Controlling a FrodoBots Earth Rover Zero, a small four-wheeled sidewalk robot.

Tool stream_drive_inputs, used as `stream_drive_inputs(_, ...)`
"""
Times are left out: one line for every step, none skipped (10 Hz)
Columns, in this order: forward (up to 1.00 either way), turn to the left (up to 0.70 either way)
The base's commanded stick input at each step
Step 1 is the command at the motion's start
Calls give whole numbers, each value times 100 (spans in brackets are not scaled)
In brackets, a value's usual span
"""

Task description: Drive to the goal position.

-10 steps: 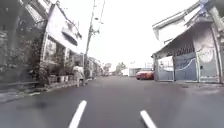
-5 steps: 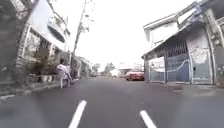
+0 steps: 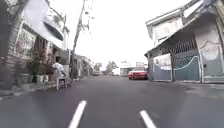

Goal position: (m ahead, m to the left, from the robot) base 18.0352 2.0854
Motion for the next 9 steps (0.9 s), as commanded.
stream_drive_inputs(100, 0)
stream_drive_inputs(100, 0)
stream_drive_inputs(100, 0)
stream_drive_inputs(100, 0)
stream_drive_inputs(100, 0)
stream_drive_inputs(100, 0)
stream_drive_inputs(100, 0)
stream_drive_inputs(100, 0)
stream_drive_inputs(100, 0)
